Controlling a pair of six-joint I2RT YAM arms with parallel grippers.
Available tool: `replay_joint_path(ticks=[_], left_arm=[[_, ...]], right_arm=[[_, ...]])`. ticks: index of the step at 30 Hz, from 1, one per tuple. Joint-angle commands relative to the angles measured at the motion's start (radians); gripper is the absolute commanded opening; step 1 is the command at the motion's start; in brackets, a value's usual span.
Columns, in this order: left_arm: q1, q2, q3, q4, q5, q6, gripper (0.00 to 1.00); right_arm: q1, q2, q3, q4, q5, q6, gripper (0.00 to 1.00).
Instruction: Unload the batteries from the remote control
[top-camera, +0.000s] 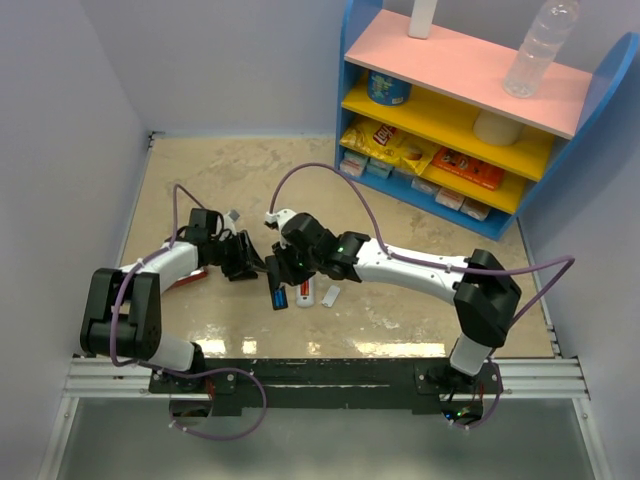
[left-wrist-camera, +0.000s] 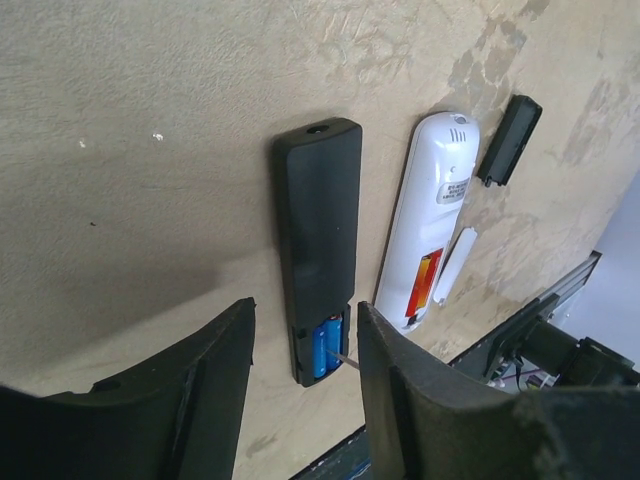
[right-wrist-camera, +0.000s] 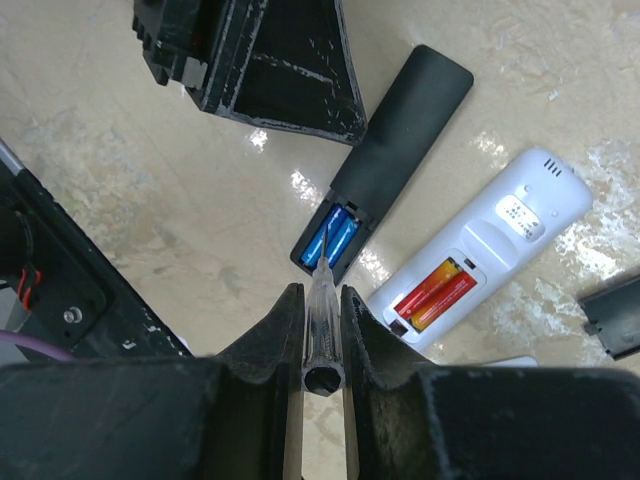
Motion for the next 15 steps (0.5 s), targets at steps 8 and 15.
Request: replay_joint_path(ticks=[8, 15], left_arm=[[0.007, 0.032, -0.011, 0.045, 0.074, 0.018, 0.48], [0.007, 0.057, -0.011, 0.046, 0.087, 0.020, 0.46]], right_arm=[[0.010, 0.010, 0.083, -0.070, 0.038, 0.016, 0.00], [0.015, 0.071, 0.095, -0.079, 0.032, 0.010, 0.00]])
